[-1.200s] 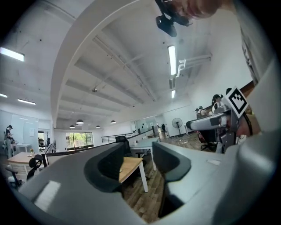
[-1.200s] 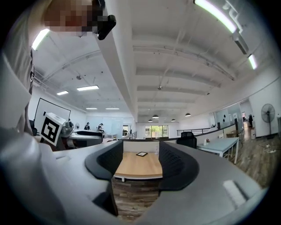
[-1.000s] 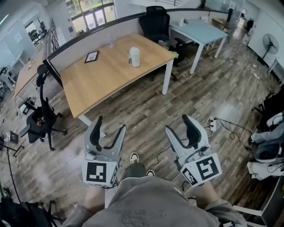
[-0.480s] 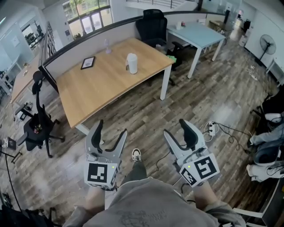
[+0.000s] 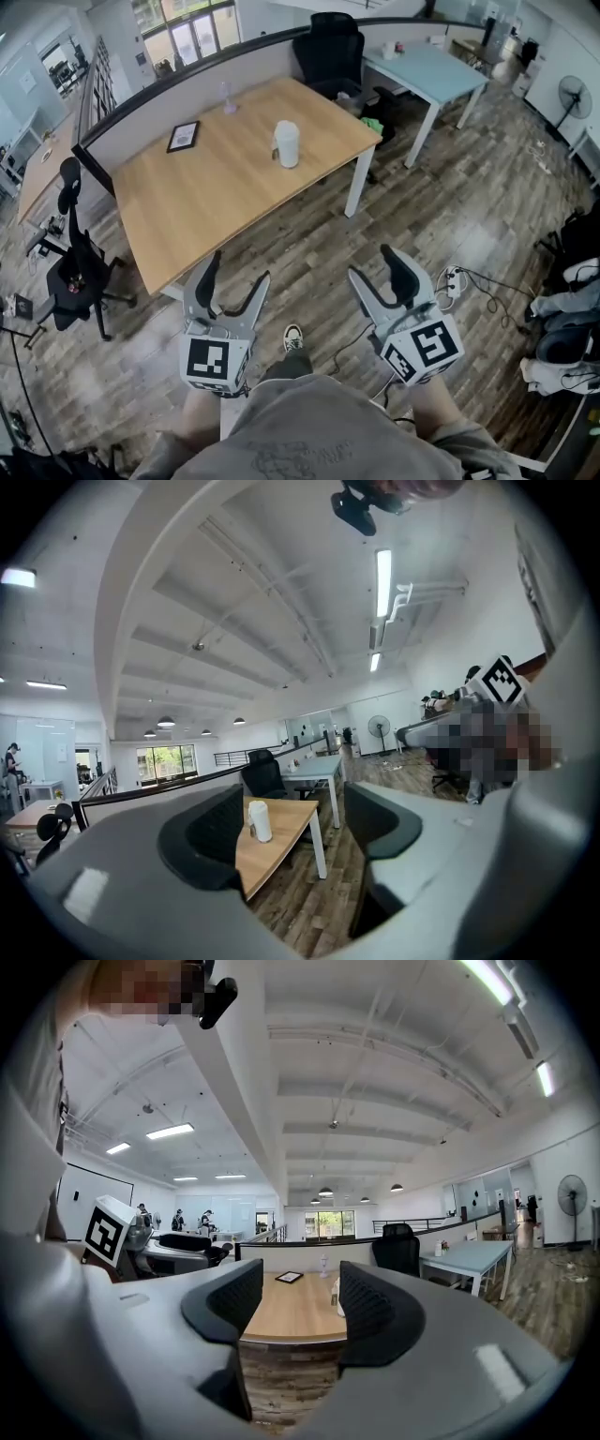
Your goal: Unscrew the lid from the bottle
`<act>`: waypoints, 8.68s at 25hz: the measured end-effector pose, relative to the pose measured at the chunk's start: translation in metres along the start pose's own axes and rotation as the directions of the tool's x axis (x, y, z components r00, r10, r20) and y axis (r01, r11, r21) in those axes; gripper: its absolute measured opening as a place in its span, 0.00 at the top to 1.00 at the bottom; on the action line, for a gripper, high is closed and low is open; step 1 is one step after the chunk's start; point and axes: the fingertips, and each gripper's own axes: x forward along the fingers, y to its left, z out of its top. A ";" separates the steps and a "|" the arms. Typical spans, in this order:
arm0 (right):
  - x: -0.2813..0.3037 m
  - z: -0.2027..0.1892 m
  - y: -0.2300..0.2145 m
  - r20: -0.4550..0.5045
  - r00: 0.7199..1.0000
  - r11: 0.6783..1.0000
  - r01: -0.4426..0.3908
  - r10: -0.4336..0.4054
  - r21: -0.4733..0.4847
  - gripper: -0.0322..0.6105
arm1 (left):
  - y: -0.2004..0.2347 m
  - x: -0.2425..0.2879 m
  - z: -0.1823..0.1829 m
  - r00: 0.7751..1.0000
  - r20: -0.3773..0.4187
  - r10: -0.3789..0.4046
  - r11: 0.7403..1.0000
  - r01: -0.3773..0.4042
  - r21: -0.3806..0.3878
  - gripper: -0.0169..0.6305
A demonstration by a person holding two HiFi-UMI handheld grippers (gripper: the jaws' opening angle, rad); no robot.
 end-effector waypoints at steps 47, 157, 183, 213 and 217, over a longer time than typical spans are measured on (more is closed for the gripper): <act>0.405 -0.071 -0.218 -0.336 0.912 0.972 -0.211 0.235 0.108 0.52 | 0.166 0.400 -0.113 0.963 -0.264 -0.048 0.997 0.032 -0.063 0.42; 0.586 -0.218 -0.211 -0.825 0.527 0.944 -0.328 0.204 0.024 0.33 | 0.118 0.576 -0.332 0.742 -0.333 -0.582 0.797 0.601 -0.055 0.41; 0.563 -0.227 -0.205 -0.987 -0.019 -0.115 -0.993 0.161 0.001 0.38 | 0.118 0.578 -0.332 0.732 -0.335 -0.593 0.789 0.612 -0.059 0.42; 0.586 -0.217 -0.205 -0.844 0.487 0.864 -0.500 0.226 -0.057 0.32 | 0.118 0.579 -0.334 0.760 -0.344 -0.551 0.830 0.540 -0.136 0.42; 0.580 -0.218 -0.205 -0.855 0.433 0.755 -0.651 0.285 -0.078 0.32 | 0.117 0.579 -0.335 0.756 -0.349 -0.554 0.827 0.546 -0.130 0.42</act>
